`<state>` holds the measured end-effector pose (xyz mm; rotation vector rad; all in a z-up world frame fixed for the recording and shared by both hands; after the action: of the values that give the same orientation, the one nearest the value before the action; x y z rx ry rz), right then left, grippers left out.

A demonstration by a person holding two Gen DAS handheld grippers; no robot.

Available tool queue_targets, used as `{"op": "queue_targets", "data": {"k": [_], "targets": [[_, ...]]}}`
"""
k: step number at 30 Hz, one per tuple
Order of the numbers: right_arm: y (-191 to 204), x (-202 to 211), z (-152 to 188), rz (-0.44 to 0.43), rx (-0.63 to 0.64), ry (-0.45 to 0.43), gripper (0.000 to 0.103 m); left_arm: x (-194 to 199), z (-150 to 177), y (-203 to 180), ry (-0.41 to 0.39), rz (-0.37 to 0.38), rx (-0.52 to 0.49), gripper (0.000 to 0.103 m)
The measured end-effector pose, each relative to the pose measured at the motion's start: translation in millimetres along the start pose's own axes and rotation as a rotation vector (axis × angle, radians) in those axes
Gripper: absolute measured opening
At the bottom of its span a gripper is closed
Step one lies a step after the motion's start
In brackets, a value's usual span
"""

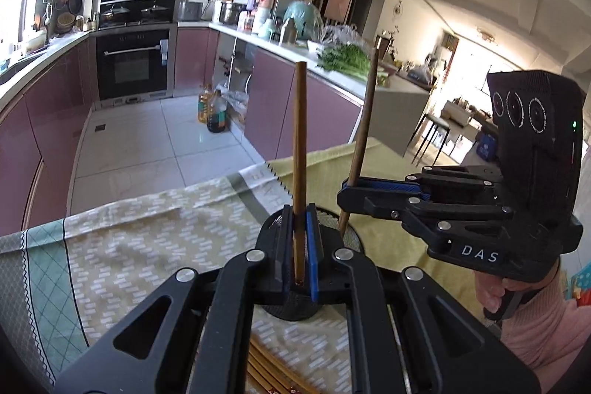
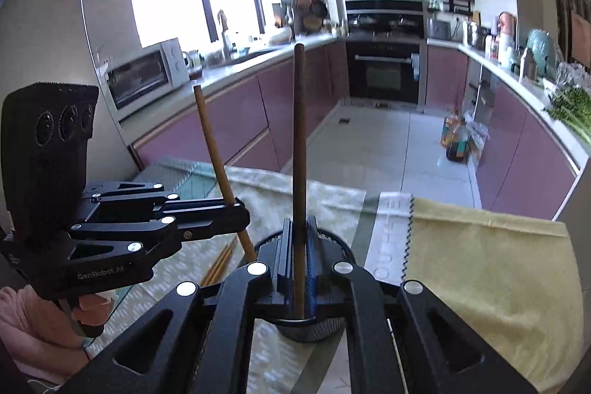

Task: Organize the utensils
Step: 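Lift the chopstick upright with the left gripper and lower it into the mesh cup, then open the left gripper to release the chopstick and withdraw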

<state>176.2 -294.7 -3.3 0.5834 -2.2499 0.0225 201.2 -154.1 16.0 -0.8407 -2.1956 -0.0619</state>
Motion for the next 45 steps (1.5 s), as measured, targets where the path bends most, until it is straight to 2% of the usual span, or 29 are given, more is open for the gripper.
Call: {"op": "queue_targets", "data": {"k": [7, 10, 11, 12, 14, 18, 21, 25, 27, 30, 33, 42, 45], "targets": [[-6.6, -19.8, -4.7, 0.002, -0.045, 0.028, 0.007, -13.2, 6.5, 8.3, 0.018, -0.017, 0.01, 0.01], [-10.4, -24.2, -4.4, 0.015, -0.075, 0.018, 0.009, -5.2, 11.5, 13.9, 0.005, -0.04, 0.019, 0.034], [-9.6, -24.1, -1.6, 0.014, -0.081, 0.013, 0.012, -1.0, 12.8, 13.2, -0.006, -0.05, 0.021, 0.048], [-10.0, -23.0, -0.1, 0.016, -0.09, 0.003, 0.018, 4.4, 14.3, 13.3, -0.023, -0.055, 0.022, 0.052], [-9.3, -19.0, 4.6, 0.029, -0.092, -0.016, 0.023, 18.2, 19.3, 14.3, -0.066, -0.075, 0.022, 0.051], [0.4, 0.2, 18.7, 0.005, -0.066, -0.078, 0.026, 50.3, 36.7, 21.1, -0.136, -0.15, 0.025, 0.053], [16.5, 11.6, 33.1, -0.03, -0.008, -0.097, 0.034, 69.3, 54.0, 32.0, -0.149, -0.18, 0.051, 0.058], [41.9, 4.7, 51.1, -0.056, 0.058, -0.059, 0.036, 72.8, 83.0, 52.6, -0.098, -0.222, 0.103, 0.06], [52.6, -9.9, 63.1, -0.07, 0.076, -0.006, 0.036, 66.2, 99.6, 62.8, -0.039, -0.223, 0.131, 0.06], [60.9, -33.9, 76.3, -0.096, 0.066, 0.073, 0.036, 52.0, 121.9, 74.9, 0.043, -0.223, 0.159, 0.06], [64.8, -52.4, 88.9, -0.083, 0.049, 0.122, 0.036, 38.8, 142.7, 81.9, 0.098, -0.223, 0.172, 0.059], [65.5, -69.2, 101.7, -0.047, 0.006, 0.166, 0.036, 4.7, 170.4, 84.2, 0.196, -0.212, 0.199, 0.057], [63.6, -72.0, 104.5, -0.027, 0.004, 0.17, 0.036, -3.3, 172.7, 84.6, 0.216, -0.233, 0.197, 0.055]]}}
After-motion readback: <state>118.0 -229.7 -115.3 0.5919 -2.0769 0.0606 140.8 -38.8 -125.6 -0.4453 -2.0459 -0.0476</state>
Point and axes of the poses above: each gripper's, at about its wrist camera, not at the fingertips, and x roughly against the way its jaws point, y to its left, z to its underside, the point moved 2 cm from there along -x, roughly the way its jaws point, and after that the axes turned 9 degrees about y, right-handed, at the moved point
